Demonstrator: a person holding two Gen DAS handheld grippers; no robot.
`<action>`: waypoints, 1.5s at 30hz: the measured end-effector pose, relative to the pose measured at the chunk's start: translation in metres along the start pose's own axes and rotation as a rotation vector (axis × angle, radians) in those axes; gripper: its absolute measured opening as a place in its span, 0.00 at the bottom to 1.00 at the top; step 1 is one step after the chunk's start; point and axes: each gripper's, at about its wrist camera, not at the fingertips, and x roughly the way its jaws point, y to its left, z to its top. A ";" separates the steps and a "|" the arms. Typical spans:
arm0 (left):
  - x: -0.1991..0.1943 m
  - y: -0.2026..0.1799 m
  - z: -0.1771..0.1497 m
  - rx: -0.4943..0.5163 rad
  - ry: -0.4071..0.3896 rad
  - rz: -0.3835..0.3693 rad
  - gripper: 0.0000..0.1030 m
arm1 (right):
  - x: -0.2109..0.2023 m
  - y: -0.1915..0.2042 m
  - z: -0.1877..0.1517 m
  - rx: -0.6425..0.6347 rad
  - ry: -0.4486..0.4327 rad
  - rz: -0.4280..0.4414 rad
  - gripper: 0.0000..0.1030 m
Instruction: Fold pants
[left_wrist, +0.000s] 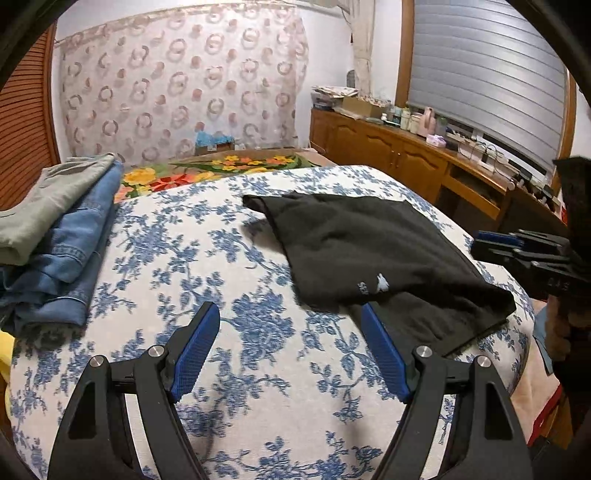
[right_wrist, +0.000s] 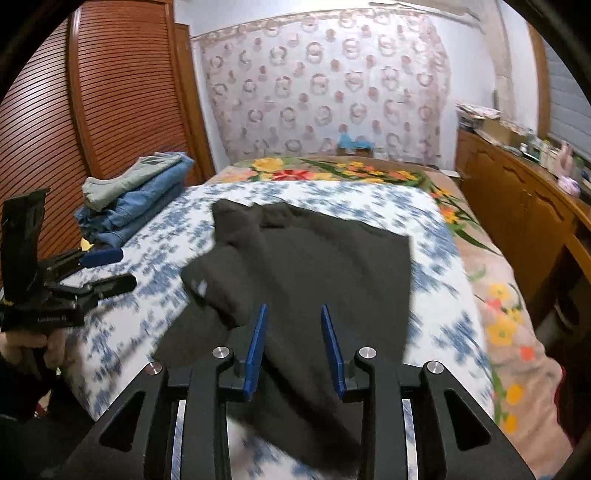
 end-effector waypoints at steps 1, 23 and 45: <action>-0.001 0.002 0.000 -0.004 -0.004 0.002 0.77 | 0.006 0.004 0.004 -0.012 0.001 0.012 0.31; -0.014 0.044 -0.007 -0.079 -0.032 0.044 0.77 | 0.125 0.065 0.043 -0.224 0.189 0.166 0.37; -0.002 0.034 -0.011 -0.064 -0.004 0.026 0.77 | 0.125 0.058 0.064 -0.241 0.143 0.180 0.02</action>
